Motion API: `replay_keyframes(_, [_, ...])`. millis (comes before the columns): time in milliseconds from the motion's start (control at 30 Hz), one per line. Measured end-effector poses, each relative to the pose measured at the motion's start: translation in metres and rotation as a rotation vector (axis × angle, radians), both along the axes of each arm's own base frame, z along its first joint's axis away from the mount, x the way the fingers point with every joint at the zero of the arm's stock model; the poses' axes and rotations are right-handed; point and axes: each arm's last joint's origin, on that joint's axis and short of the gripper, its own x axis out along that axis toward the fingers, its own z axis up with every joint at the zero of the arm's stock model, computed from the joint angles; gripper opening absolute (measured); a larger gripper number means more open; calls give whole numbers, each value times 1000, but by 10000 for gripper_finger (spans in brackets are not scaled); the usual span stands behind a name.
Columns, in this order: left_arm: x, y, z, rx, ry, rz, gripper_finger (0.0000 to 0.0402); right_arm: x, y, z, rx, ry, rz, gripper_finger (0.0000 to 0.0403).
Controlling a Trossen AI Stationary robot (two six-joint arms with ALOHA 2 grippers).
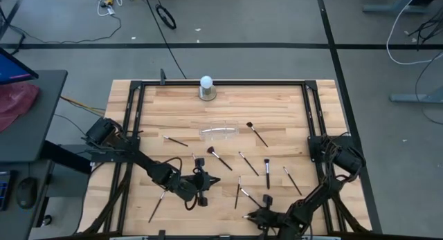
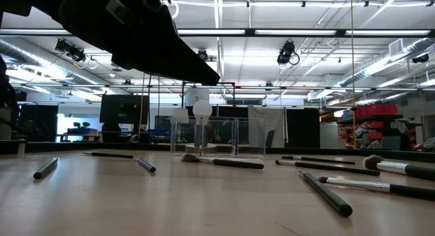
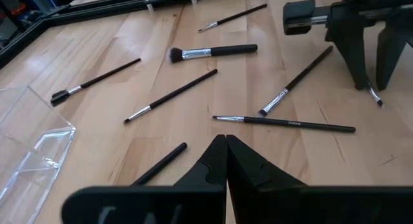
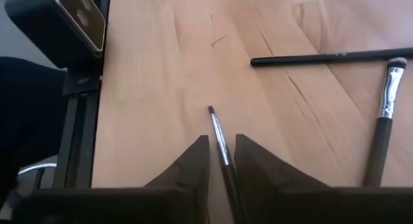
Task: Put items in baskets/containers
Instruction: Put the bottom liner brush into the transparent organizer
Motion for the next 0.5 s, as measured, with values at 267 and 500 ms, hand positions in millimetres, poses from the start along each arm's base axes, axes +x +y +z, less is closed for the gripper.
replay_keyframes(267, [0, 0, 0, 7, 2, -3, 3, -9, 0, -4, -10, -26, 4, 20])
replay_keyframes(500, [-4, -7, 1, 55, 7, -52, 3, -9, 1, -4, 7, -57, -9, 10])
